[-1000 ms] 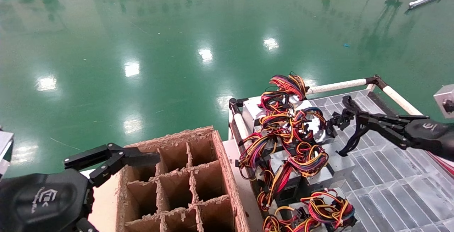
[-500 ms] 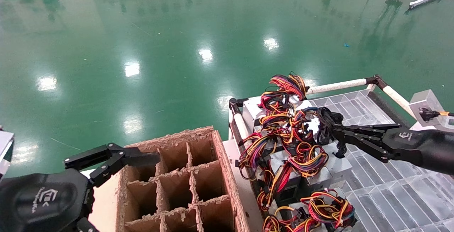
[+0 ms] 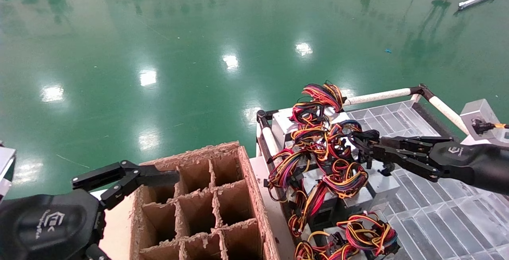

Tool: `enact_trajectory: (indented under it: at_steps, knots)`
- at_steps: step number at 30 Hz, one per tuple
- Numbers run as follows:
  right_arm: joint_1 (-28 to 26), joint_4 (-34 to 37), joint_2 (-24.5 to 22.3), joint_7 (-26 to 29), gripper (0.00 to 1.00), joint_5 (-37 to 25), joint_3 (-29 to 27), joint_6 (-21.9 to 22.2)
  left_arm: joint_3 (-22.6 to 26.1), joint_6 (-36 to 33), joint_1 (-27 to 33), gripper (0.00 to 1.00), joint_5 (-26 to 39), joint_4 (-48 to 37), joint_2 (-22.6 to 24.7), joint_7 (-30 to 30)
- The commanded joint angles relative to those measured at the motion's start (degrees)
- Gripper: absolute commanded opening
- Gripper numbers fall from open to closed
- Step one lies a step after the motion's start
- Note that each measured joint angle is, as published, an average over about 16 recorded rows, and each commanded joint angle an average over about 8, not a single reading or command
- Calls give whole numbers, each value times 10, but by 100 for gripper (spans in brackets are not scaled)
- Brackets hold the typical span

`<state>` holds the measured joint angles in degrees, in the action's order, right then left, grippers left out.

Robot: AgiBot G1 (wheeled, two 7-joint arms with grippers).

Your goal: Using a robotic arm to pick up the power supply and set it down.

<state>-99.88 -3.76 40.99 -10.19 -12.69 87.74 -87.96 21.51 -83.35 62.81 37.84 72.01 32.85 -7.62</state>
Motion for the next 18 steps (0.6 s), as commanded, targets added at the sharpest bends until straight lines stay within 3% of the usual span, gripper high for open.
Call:
enact_trajectory:
  at_steps: [1,11,18]
  knots:
    - [-2,-1,0,1,100,0,0,-1,0,0,0,100,0,0,0,0]
    - [-67,-44,-22,9,100,-12,3,-16,0,0,0,100,0,0,0,0]
    - [-46,-99,-29,21,100,-31,-45,-16,0,0,0,100,0,0,0,0]
